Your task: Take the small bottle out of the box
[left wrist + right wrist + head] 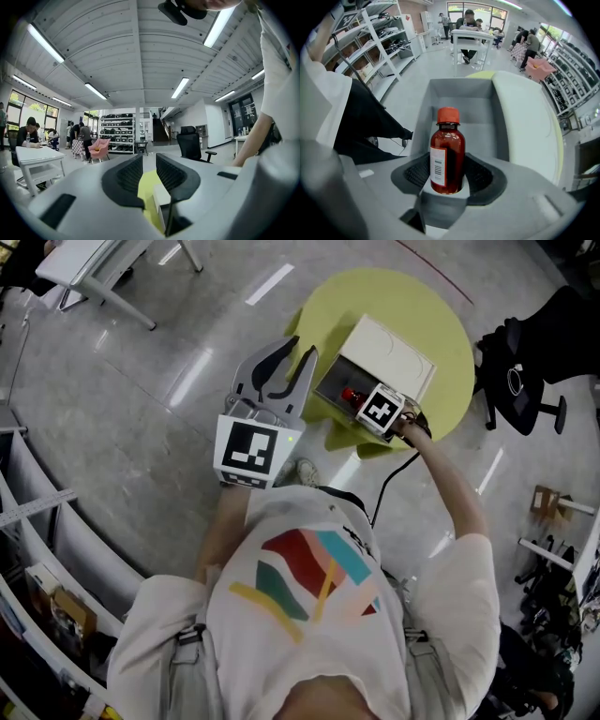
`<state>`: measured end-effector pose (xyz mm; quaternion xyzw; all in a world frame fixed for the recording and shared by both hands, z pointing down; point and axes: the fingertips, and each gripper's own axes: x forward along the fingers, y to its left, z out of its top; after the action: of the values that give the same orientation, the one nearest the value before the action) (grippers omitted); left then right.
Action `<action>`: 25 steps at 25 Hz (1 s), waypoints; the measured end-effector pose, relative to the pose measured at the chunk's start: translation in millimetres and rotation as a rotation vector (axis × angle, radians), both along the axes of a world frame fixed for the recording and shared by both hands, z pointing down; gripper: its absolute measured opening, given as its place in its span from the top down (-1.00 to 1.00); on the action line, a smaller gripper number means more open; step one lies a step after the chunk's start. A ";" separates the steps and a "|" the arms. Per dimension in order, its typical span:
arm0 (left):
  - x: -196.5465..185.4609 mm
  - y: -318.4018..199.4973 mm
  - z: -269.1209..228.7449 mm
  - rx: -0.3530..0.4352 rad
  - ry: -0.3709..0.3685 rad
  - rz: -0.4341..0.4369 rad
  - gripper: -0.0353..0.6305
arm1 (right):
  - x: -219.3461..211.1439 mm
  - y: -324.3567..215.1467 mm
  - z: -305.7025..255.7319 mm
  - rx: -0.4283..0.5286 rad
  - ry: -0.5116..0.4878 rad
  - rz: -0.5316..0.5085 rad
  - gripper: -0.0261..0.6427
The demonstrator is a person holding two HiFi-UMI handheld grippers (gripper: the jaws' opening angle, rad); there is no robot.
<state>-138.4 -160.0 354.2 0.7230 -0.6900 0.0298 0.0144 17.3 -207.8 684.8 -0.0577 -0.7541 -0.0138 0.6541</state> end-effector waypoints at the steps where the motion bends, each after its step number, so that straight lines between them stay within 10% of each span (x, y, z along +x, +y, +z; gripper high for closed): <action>1: 1.3 -1.6 -2.1 0.005 -0.002 0.006 0.66 | -1.5 -1.0 -3.8 0.006 -0.010 0.023 0.28; 25: 48.6 -17.0 -91.5 0.202 0.031 0.156 0.66 | -35.5 7.2 -329.3 0.369 -0.913 0.440 0.28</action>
<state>-89.8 -177.1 262.7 0.7727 -0.6309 -0.0500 -0.0501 -18.2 -200.6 355.5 0.2293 -0.9411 -0.0326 0.2464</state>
